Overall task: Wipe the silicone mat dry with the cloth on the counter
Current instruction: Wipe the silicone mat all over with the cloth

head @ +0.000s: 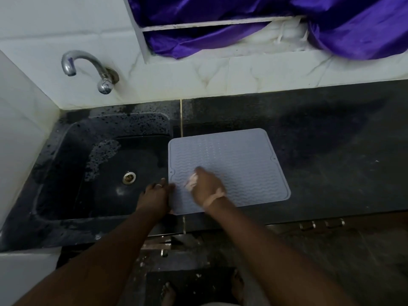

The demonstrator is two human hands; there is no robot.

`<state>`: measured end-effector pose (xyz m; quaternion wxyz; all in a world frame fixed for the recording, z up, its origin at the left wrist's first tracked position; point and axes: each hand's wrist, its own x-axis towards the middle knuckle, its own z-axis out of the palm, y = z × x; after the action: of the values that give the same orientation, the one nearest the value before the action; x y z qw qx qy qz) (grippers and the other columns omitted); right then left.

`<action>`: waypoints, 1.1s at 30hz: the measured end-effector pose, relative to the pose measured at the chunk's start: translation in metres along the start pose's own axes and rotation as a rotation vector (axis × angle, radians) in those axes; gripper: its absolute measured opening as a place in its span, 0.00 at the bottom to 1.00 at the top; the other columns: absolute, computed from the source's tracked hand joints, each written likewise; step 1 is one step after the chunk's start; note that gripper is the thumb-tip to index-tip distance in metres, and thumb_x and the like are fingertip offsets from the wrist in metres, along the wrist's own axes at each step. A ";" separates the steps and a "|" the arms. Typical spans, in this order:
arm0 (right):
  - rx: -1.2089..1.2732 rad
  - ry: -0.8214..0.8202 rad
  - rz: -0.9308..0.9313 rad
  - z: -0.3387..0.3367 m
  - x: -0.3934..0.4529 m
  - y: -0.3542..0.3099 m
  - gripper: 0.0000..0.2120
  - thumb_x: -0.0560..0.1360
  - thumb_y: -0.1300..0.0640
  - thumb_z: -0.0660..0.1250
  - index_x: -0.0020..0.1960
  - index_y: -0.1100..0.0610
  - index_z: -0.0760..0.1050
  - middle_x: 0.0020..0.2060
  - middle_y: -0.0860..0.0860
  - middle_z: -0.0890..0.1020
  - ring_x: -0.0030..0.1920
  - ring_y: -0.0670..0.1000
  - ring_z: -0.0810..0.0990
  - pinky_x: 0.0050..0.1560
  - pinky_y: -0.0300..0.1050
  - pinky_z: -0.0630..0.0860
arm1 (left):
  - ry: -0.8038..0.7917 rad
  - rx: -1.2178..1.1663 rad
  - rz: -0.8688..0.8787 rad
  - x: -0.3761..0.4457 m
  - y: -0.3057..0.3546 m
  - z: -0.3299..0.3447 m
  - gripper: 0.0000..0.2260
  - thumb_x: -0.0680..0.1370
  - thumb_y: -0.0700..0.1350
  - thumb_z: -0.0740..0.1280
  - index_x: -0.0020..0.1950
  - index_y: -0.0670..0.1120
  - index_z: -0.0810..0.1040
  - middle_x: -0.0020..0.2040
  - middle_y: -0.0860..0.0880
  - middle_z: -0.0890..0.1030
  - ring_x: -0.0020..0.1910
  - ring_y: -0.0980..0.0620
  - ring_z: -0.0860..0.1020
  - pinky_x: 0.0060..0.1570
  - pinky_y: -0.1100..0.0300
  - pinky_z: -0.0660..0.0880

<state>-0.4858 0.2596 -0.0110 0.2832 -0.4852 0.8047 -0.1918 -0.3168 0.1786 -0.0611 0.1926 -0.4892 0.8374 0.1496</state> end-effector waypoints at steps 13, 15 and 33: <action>-0.558 0.212 0.131 0.026 0.005 0.034 0.14 0.79 0.60 0.55 0.62 0.58 0.70 0.56 0.60 0.77 0.56 0.62 0.77 0.56 0.59 0.73 | 0.084 -0.165 -0.031 0.019 0.004 -0.003 0.29 0.73 0.45 0.70 0.73 0.57 0.70 0.68 0.48 0.77 0.65 0.44 0.77 0.62 0.52 0.76; -0.490 0.131 -0.043 0.064 -0.003 -0.011 0.13 0.78 0.61 0.57 0.61 0.57 0.73 0.52 0.58 0.79 0.53 0.61 0.78 0.53 0.57 0.74 | 0.174 -0.217 0.025 0.017 -0.002 -0.002 0.23 0.75 0.45 0.68 0.69 0.57 0.75 0.63 0.46 0.81 0.61 0.43 0.80 0.58 0.52 0.77; -0.388 0.317 0.329 0.015 0.029 0.038 0.13 0.81 0.54 0.54 0.61 0.55 0.71 0.55 0.56 0.78 0.54 0.57 0.79 0.58 0.56 0.76 | 0.131 -0.700 0.232 0.024 -0.028 0.004 0.32 0.73 0.34 0.71 0.76 0.48 0.68 0.70 0.48 0.73 0.68 0.51 0.71 0.62 0.69 0.67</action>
<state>-0.5125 0.2511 -0.0526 0.0834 -0.3575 0.9283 -0.0593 -0.3026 0.1486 -0.0776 -0.0584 -0.4359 0.7959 0.4161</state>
